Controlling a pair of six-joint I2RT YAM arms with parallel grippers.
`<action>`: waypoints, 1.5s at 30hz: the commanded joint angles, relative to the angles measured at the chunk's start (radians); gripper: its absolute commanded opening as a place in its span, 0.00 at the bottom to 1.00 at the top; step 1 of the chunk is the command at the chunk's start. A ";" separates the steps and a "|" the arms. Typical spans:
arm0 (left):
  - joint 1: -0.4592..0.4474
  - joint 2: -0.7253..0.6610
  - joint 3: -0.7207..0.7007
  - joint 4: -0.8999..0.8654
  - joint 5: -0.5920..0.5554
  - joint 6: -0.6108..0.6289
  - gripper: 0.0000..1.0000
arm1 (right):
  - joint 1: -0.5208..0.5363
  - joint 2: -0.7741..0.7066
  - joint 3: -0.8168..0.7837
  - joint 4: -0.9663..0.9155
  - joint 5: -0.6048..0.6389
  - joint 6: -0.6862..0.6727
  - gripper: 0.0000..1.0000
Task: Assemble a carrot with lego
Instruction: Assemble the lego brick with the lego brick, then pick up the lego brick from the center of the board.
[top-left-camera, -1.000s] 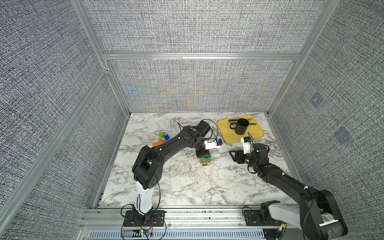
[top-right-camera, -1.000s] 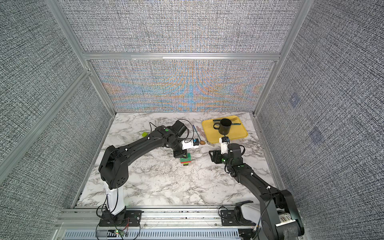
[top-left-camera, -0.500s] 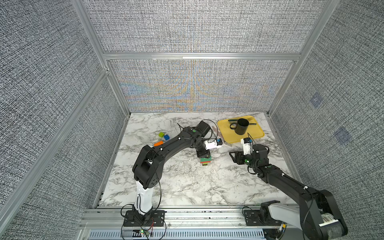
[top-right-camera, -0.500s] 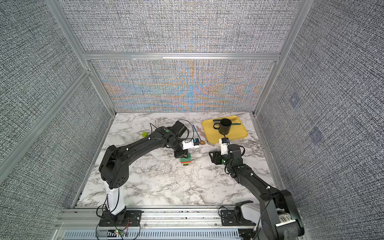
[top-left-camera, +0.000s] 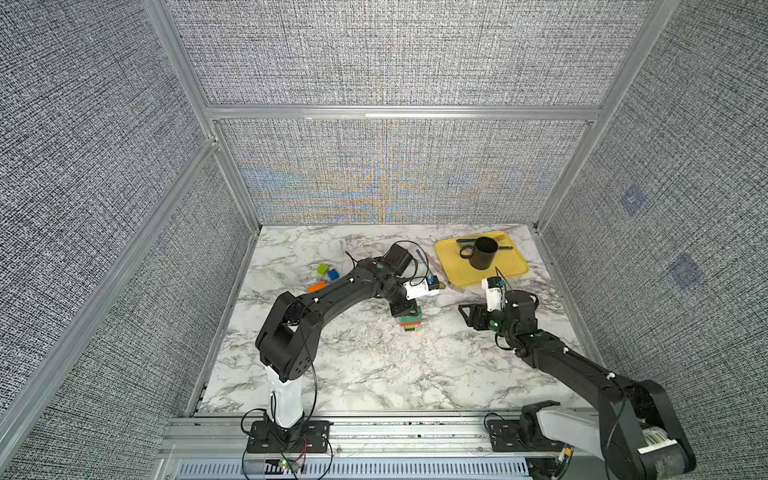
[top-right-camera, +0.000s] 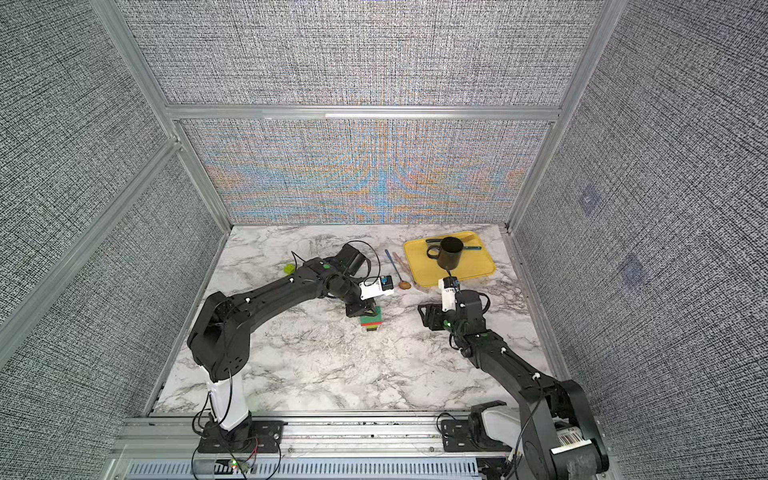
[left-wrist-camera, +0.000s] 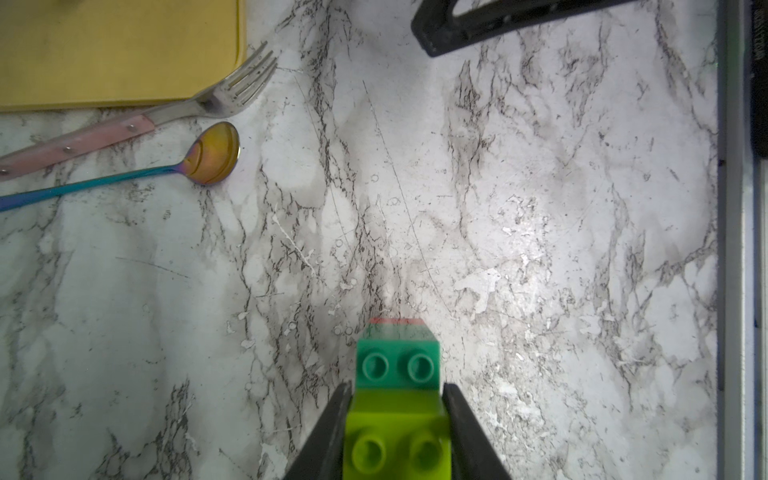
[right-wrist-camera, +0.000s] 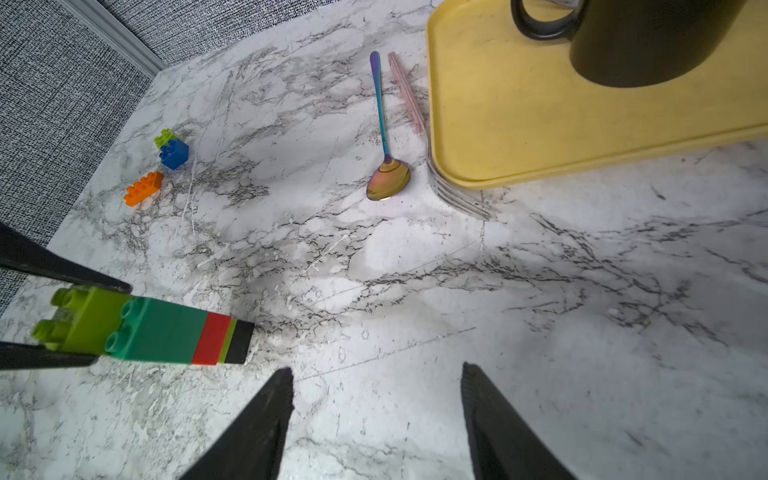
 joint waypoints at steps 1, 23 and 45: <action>0.000 0.013 0.018 -0.144 -0.098 -0.025 0.20 | 0.000 0.016 0.001 0.025 -0.012 0.005 0.66; 0.011 -0.141 -0.012 -0.041 -0.043 -0.108 0.60 | 0.006 -0.013 -0.010 0.016 -0.012 0.001 0.66; 0.636 -0.113 -0.104 -0.038 -0.351 -0.269 0.83 | 0.096 -0.057 -0.001 0.077 -0.035 -0.016 0.66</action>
